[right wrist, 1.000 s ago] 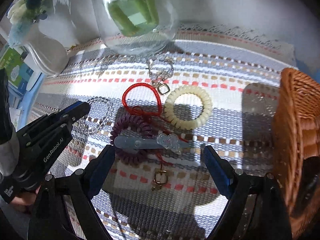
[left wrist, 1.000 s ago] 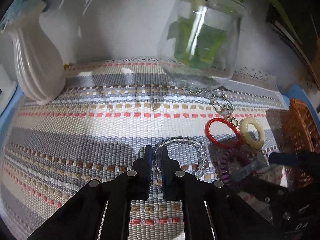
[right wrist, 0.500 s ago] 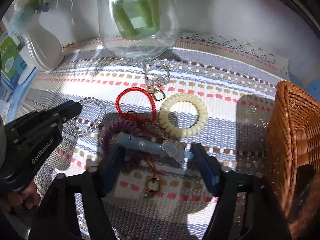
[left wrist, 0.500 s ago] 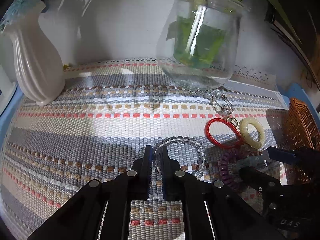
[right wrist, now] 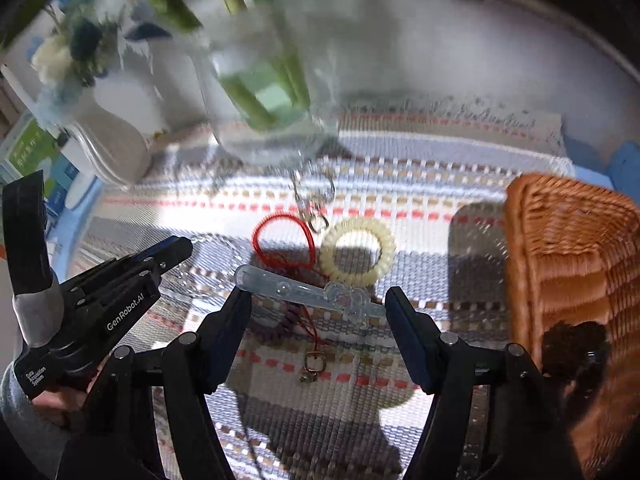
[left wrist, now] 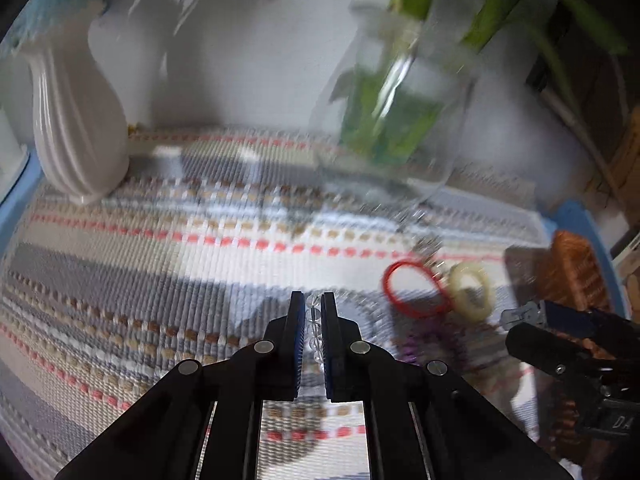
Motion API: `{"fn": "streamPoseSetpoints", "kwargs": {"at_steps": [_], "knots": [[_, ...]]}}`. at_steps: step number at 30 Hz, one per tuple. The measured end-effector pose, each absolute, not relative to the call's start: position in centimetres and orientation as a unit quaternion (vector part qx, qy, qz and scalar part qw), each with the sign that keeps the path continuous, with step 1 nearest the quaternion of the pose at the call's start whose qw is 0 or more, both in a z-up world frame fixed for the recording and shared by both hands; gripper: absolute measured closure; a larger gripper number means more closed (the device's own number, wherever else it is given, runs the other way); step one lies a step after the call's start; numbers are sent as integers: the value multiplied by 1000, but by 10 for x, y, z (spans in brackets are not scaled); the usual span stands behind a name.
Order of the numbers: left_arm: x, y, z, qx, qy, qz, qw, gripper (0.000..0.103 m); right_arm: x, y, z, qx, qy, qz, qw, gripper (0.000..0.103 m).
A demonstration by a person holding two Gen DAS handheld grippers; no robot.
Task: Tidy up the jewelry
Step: 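Grasp the clear beaded bracelet with the left gripper, then grasp the blue hair clip with the right gripper while the left gripper holds the bracelet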
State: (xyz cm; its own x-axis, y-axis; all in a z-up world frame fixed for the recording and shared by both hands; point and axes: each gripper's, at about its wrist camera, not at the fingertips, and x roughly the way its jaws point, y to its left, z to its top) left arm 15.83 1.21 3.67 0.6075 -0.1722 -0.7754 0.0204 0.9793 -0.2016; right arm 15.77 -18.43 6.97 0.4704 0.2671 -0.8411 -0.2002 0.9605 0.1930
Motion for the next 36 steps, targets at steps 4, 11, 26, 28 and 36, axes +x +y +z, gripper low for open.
{"fn": "streamPoseSetpoints", "kwargs": {"at_steps": [4, 11, 26, 28, 36], "knots": [[155, 6, 61, -94, 420, -80, 899, 96, 154, -182, 86, 35, 481, 144, 864, 31], [141, 1, 96, -96, 396, -103, 907, 96, 139, -186, 111, 45, 454, 149, 877, 31], [109, -39, 174, -122, 352, -191, 908, 96, 100, -257, 173, 110, 383, 94, 912, 31], [108, -54, 175, -112, 357, -204, 905, 96, 93, -272, 178, 121, 377, 78, 915, 31], [114, -122, 191, -59, 357, -259, 895, 96, 66, -331, 179, 150, 379, 16, 913, 31]]}}
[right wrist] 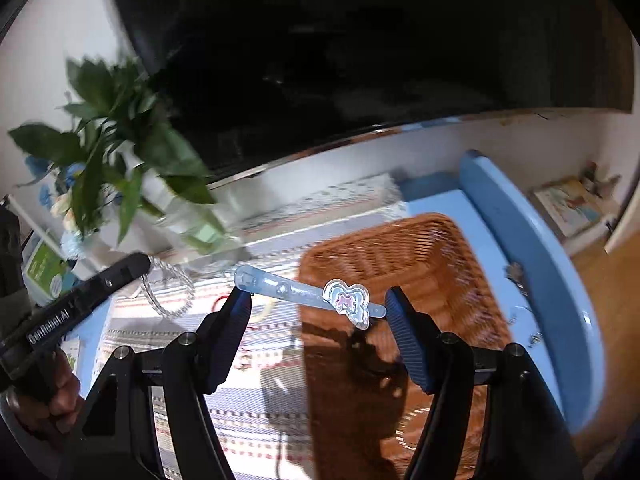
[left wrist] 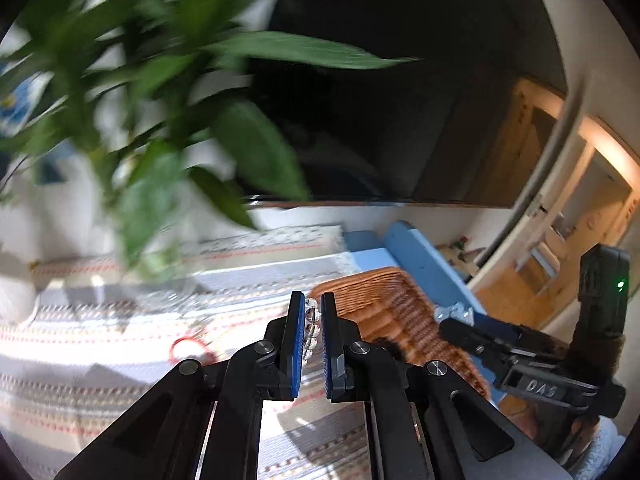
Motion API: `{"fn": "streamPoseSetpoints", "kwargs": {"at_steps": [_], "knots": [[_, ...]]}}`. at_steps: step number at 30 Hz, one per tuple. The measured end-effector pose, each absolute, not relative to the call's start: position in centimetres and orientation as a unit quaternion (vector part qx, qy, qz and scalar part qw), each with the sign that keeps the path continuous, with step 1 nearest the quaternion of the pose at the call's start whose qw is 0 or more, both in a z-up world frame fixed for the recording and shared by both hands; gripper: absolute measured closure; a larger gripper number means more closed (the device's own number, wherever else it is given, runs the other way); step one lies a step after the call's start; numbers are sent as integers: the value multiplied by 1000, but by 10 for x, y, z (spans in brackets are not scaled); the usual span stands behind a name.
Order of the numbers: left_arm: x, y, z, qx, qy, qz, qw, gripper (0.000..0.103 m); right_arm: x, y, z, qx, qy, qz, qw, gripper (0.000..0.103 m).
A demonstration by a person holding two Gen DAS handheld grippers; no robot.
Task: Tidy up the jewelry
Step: 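Grasp the blue hair clip with the right gripper while the left gripper holds the bracelet, then carry the bracelet and hair clip into the basket and open both grippers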
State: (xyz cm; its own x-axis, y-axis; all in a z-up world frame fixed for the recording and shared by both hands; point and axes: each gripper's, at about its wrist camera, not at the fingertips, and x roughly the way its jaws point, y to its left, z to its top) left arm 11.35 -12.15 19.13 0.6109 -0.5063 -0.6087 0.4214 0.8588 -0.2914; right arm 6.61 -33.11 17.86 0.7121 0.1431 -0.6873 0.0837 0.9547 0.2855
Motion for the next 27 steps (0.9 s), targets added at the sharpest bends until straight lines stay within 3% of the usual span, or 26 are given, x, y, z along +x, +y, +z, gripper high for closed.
{"fn": "streamPoseSetpoints", "kwargs": {"at_steps": [8, 16, 27], "knots": [[112, -203, 194, -6, 369, -336, 867, 95, 51, -387, 172, 181, 372, -44, 909, 31], [99, -266, 163, 47, 414, -393, 820, 96, 39, -410, 150, 216, 385, -73, 894, 31], [90, -293, 109, 151, 437, -382, 800, 96, 26, -422, 88, 265, 444, -95, 850, 29]]}}
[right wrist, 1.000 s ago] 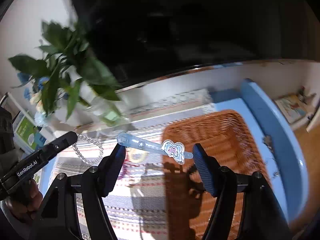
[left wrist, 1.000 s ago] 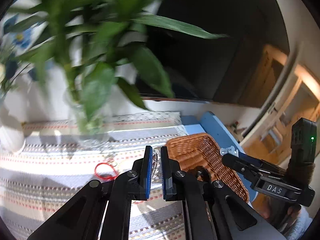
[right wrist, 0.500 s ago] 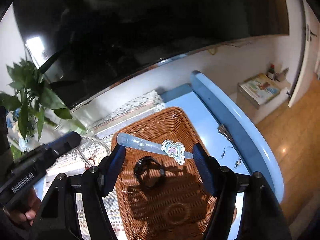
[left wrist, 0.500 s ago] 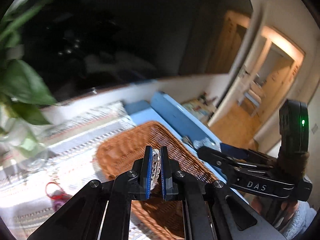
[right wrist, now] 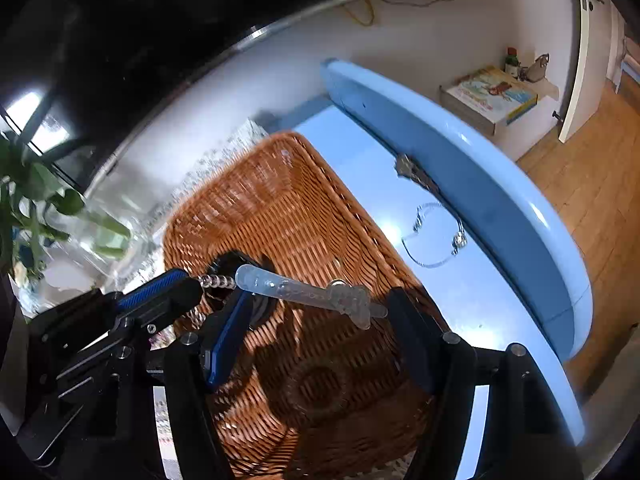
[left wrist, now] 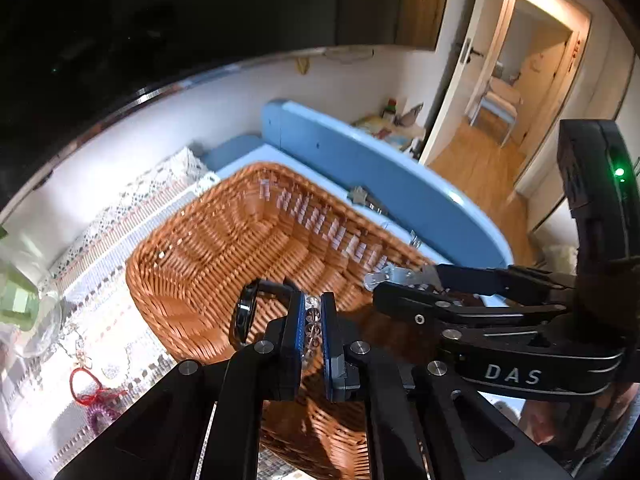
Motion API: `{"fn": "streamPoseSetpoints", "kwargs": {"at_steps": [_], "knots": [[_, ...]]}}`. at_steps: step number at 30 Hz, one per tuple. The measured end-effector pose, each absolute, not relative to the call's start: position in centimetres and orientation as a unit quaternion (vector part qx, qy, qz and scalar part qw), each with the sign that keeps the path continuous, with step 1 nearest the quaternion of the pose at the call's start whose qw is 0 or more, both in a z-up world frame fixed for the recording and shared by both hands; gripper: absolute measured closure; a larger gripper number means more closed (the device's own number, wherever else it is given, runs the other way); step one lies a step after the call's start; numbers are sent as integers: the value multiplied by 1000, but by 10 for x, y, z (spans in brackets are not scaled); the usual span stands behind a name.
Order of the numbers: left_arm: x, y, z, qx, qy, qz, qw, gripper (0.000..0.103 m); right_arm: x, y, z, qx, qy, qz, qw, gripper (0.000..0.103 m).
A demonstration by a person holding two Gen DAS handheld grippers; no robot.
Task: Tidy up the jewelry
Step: 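Carry the bracelet and hair clip into the basket and open both grippers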
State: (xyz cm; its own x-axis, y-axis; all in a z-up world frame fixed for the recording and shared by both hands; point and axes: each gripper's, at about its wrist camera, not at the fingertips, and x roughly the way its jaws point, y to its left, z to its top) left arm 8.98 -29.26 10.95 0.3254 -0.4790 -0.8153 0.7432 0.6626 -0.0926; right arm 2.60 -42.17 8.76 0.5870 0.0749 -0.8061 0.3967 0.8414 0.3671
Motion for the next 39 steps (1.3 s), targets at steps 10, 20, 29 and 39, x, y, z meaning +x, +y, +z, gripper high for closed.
{"fn": "streamPoseSetpoints", "kwargs": {"at_steps": [10, 20, 29, 39], "knots": [[92, -287, 80, 147, 476, -385, 777, 96, 32, -418, 59, 269, 473, -93, 834, 29], [60, -302, 39, 225, 485, -387, 751, 95, 41, -410, 53, 244, 484, -102, 834, 29], [63, -300, 37, 215, 485, -388, 754, 95, 44, -408, 52, 235, 486, -103, 835, 30], [57, -304, 35, 225, 478, -375, 762, 95, 44, -409, 52, 234, 487, -100, 836, 28]]}}
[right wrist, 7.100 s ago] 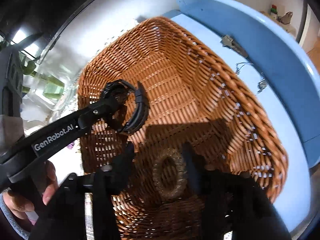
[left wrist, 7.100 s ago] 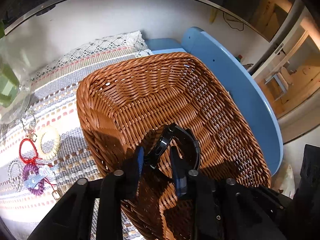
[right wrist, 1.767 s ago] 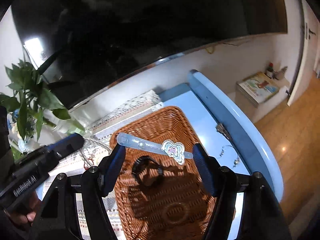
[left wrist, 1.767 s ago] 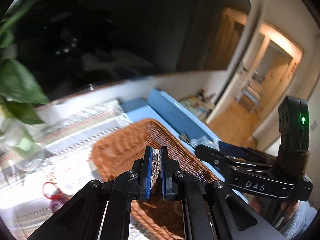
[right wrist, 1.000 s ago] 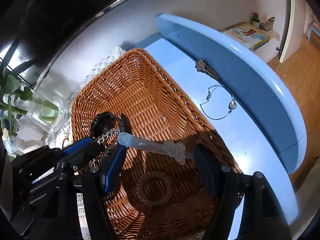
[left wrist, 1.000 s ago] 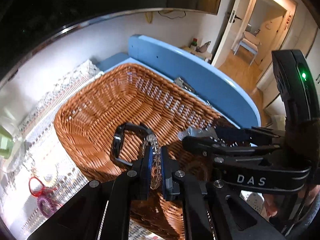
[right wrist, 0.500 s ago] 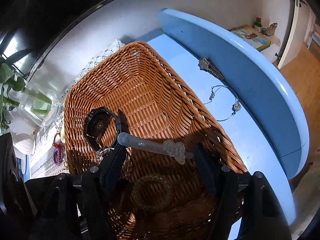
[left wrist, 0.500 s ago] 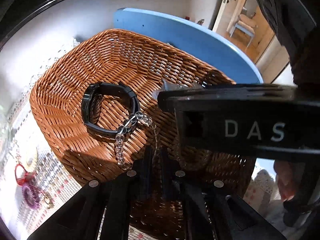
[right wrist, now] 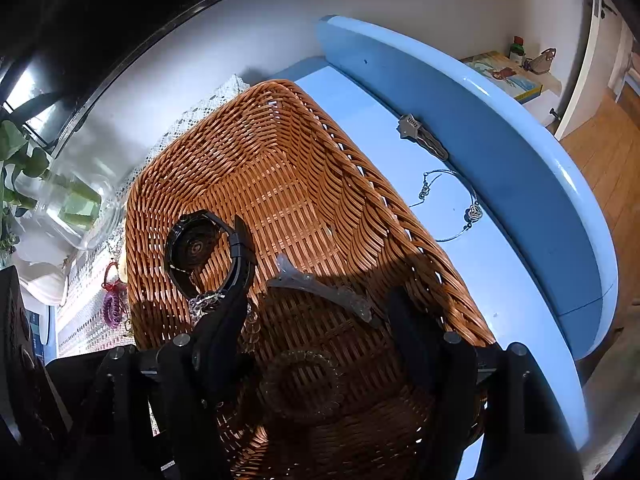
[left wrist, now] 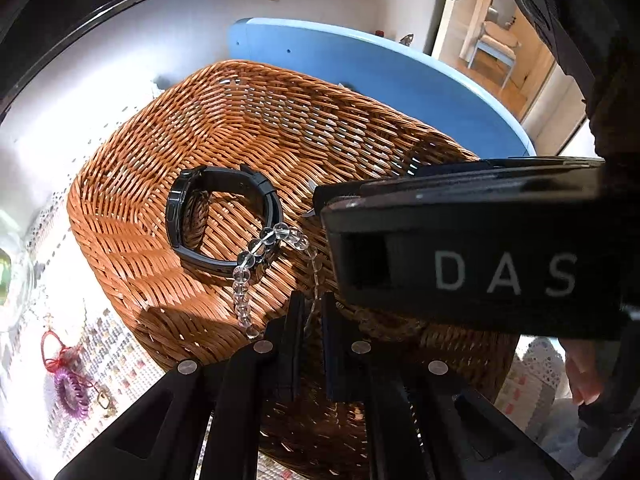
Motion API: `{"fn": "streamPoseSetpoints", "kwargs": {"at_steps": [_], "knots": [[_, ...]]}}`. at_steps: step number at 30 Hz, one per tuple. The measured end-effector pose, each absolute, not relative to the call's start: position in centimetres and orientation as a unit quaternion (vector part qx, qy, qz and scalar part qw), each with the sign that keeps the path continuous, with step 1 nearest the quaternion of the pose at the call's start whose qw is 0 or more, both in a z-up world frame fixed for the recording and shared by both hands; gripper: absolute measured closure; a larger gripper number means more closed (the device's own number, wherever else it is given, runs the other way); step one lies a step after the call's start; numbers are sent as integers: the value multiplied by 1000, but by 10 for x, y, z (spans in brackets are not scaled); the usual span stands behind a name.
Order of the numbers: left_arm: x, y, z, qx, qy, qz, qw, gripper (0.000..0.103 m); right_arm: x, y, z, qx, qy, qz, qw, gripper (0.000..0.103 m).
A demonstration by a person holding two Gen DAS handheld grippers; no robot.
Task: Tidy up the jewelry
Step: 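Carry the bracelet and hair clip into the basket and open both grippers, then move both grippers back over the remaining jewelry on the mat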
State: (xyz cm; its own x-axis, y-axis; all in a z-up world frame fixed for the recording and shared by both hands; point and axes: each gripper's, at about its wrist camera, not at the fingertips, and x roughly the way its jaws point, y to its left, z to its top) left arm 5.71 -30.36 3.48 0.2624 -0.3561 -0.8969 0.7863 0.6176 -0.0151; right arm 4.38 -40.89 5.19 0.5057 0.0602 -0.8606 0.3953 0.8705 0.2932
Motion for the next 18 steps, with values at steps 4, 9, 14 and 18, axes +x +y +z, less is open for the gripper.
{"fn": "streamPoseSetpoints", "kwargs": {"at_steps": [4, 9, 14, 18], "knots": [[58, -303, 35, 220, 472, -377, 766, 95, 45, -408, 51, 229, 490, -96, 836, 26], [57, -301, 36, 214, 474, -385, 763, 92, 47, -407, 51, 229, 493, -87, 835, 20], [57, -303, 40, 195, 495, -399, 747, 71, 46, -408, 52, 240, 491, -74, 834, 16], [53, -299, 51, 179, 486, -413, 749, 54, 42, -417, 58, 276, 477, -62, 832, 13]]}}
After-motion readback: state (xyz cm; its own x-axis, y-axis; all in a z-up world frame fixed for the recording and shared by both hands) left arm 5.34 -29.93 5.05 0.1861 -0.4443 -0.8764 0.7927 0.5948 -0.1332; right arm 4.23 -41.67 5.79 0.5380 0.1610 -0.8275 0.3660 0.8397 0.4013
